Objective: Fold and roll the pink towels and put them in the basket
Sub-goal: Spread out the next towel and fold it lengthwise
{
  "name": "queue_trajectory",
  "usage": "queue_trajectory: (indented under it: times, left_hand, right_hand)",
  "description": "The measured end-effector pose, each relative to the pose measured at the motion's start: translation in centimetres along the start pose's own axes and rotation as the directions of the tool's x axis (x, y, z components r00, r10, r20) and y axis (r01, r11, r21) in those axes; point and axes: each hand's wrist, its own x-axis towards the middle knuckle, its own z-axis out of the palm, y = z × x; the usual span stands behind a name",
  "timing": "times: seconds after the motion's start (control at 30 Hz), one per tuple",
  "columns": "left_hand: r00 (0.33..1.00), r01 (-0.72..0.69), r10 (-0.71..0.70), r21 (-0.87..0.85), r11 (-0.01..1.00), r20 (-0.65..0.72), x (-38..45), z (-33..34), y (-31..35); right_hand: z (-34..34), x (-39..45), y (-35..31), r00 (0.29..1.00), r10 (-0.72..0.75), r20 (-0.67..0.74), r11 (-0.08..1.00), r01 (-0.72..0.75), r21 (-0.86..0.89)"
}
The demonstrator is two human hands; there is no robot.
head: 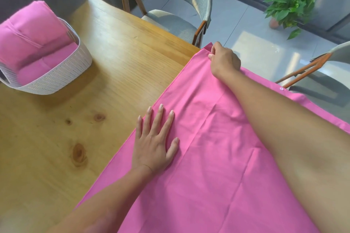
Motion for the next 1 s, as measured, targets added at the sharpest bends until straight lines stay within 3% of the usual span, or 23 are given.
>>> queue_trajectory:
  times: [0.33,0.7,1.0]
  left_hand:
    - [1.0,0.001,-0.001,0.006,1.0,0.003,0.0,0.0,-0.2]
    - [0.999,-0.008,0.009,-0.016,1.0,0.047,0.1,-0.4,0.2]
    - [0.993,0.113,-0.117,-0.404,0.908,0.015,1.7,-3.4,0.3]
  right_hand:
    - [0.2,-0.8,0.5,0.999,0.032,0.009,0.996,-0.033,0.079]
    - [0.2,-3.2,1.4,0.99,0.061,-0.126,0.991,-0.046,0.124]
    - [0.1,-2.8,0.8,0.987,0.076,-0.141,0.988,-0.055,0.146]
